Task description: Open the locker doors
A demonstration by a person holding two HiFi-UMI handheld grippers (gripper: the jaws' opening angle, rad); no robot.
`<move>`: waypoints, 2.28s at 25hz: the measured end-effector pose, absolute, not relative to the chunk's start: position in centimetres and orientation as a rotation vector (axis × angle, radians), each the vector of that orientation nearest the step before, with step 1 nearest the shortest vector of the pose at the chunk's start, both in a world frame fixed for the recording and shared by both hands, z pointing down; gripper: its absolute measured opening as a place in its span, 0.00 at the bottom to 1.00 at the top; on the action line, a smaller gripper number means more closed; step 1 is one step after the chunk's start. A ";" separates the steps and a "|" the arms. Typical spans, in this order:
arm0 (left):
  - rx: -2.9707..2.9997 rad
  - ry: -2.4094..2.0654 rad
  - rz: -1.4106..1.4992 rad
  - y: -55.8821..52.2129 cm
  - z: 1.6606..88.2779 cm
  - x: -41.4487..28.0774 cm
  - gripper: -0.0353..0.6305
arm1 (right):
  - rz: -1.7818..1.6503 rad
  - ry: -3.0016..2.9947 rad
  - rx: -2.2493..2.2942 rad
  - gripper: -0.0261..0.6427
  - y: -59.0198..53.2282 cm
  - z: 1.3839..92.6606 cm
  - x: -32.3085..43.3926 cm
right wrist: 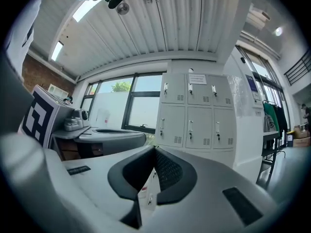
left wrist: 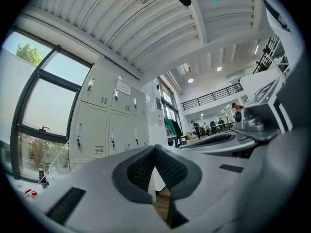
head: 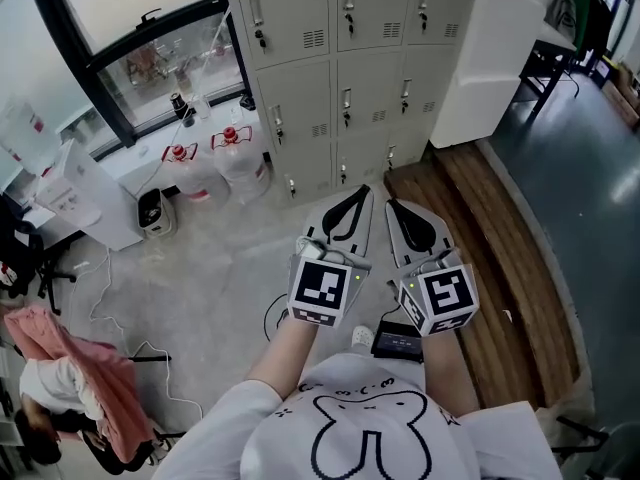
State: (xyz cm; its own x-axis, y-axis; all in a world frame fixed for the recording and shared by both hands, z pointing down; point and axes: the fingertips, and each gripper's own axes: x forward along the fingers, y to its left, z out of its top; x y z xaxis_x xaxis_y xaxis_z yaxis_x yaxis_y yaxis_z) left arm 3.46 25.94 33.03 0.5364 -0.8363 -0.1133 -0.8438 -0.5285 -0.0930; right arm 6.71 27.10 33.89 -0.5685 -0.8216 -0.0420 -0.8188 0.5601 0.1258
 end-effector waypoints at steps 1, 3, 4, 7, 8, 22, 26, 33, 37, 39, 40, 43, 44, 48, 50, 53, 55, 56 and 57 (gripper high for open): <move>-2.625 1.461 0.084 24.8 32.9 4.0 0.05 | -0.205 -2.762 1.433 0.07 26.0 33.8 7.2; -2.612 1.487 0.090 22.7 32.7 4.9 0.05 | -0.209 -2.774 1.402 0.07 23.8 33.6 8.0; -2.606 1.499 0.091 21.7 32.7 5.2 0.05 | -0.208 -2.780 1.388 0.07 22.8 33.6 8.4; -2.586 1.542 0.089 19.3 32.7 6.1 0.05 | -0.202 -2.797 1.337 0.07 20.3 33.7 9.2; -2.581 1.555 0.088 18.7 32.7 6.3 0.05 | -0.199 -2.802 1.323 0.07 19.7 33.7 9.4; -2.599 1.547 0.000 11.1 34.9 7.1 0.05 | -0.142 -2.809 1.272 0.07 11.4 35.8 9.3; -2.611 1.522 -0.004 6.6 35.6 6.3 0.05 | -0.157 -2.788 1.282 0.07 6.9 36.2 8.4; -2.652 1.521 -0.031 -3.1 37.4 4.4 0.05 | -0.184 -2.736 1.301 0.07 -2.7 37.0 7.3; -2.686 1.486 -0.065 -8.4 38.5 3.3 0.05 | -0.175 -2.719 1.327 0.07 -8.4 37.7 6.5; -2.703 1.484 -0.074 -11.1 39.1 2.5 0.05 | -0.161 -2.710 1.332 0.07 -11.2 38.4 5.9; -2.712 1.484 -0.077 -12.4 39.4 2.1 0.05 | -0.153 -2.705 1.331 0.07 -12.5 38.8 5.6; -2.739 1.473 -0.088 -16.0 40.4 1.0 0.05 | -0.131 -2.691 1.315 0.07 -16.4 40.1 4.7; -2.748 1.470 -0.095 -17.2 40.8 0.7 0.05 | -0.123 -2.687 1.305 0.07 -17.6 40.6 4.3; -2.785 1.484 -0.127 -20.8 42.6 -0.8 0.05 | -0.078 -2.667 1.284 0.07 -22.4 43.1 3.2; -2.803 1.507 -0.149 -22.3 43.8 -1.4 0.05 | -0.023 -2.657 1.285 0.07 -24.5 44.6 3.0; -2.821 1.553 -0.188 -24.4 46.0 -1.9 0.05 | 0.089 -2.629 1.262 0.08 -27.1 47.8 2.9; -2.837 1.589 -0.213 -25.3 47.4 -2.3 0.05 | 0.164 -2.615 1.214 0.11 -28.1 50.2 2.5; -2.852 1.609 -0.225 -25.7 48.1 -2.4 0.05 | 0.192 -2.611 1.189 0.14 -28.6 51.3 2.2; -2.870 1.628 -0.234 -26.4 48.7 -2.5 0.05 | 0.211 -2.606 1.169 0.16 -29.2 52.3 2.0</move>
State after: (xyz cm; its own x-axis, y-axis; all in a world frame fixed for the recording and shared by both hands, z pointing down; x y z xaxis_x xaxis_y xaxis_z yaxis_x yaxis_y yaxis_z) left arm -2.47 -26.38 48.73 0.5087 -0.8366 0.2035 -0.8600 -0.5049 0.0743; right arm 2.02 -29.24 52.34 -0.6347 -0.7085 0.3085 -0.7489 0.6624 -0.0193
